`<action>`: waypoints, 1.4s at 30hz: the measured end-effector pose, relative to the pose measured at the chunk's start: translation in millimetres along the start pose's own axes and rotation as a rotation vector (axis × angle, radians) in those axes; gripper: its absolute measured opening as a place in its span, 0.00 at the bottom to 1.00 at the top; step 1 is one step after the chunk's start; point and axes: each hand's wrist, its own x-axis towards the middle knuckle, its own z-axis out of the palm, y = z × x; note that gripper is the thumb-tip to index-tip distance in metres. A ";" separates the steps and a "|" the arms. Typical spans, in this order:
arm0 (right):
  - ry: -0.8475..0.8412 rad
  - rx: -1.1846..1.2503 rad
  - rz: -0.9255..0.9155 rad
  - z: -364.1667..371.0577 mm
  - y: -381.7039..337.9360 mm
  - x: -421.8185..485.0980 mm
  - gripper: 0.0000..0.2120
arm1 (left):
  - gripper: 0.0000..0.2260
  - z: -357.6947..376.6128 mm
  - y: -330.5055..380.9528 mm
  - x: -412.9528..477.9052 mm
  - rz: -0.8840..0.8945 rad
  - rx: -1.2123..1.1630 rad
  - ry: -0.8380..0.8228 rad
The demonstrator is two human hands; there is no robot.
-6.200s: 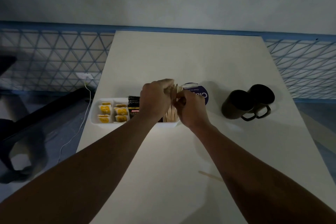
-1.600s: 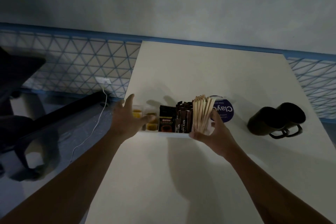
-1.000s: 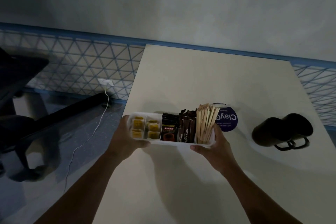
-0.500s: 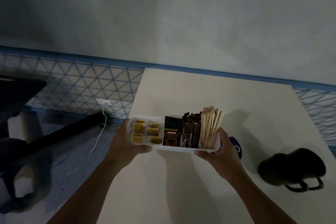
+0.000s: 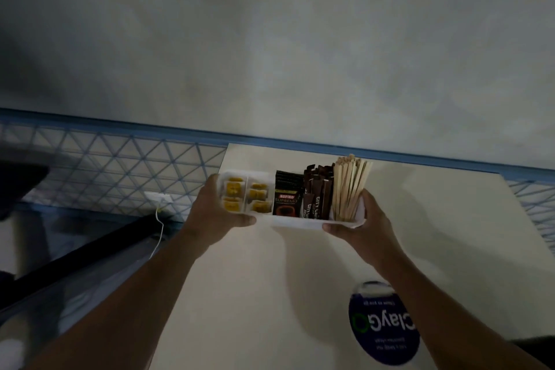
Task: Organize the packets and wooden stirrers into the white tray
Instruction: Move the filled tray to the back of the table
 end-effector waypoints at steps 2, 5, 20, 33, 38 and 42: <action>-0.005 -0.004 0.005 4.0 2.6 18.0 0.29 | 0.36 -0.1 -5.7 21.5 -0.010 0.016 -0.009; -0.005 -0.002 0.005 11.9 8.7 45.3 0.29 | 0.39 0.1 -14.0 50.0 -0.014 0.055 -0.022; -0.016 -0.009 0.033 35.7 35.5 120.3 0.36 | 0.37 13.7 -27.5 117.3 -0.012 0.084 -0.049; -0.005 -0.010 0.116 26.1 37.9 106.6 0.44 | 0.41 16.4 -11.2 103.8 -0.077 0.089 0.066; 0.026 -0.022 0.151 12.9 34.5 75.9 0.47 | 0.46 6.1 9.3 74.8 -0.062 0.151 0.154; 0.058 -0.043 0.150 1.0 25.7 41.9 0.41 | 0.43 5.9 22.8 41.9 -0.088 0.163 0.177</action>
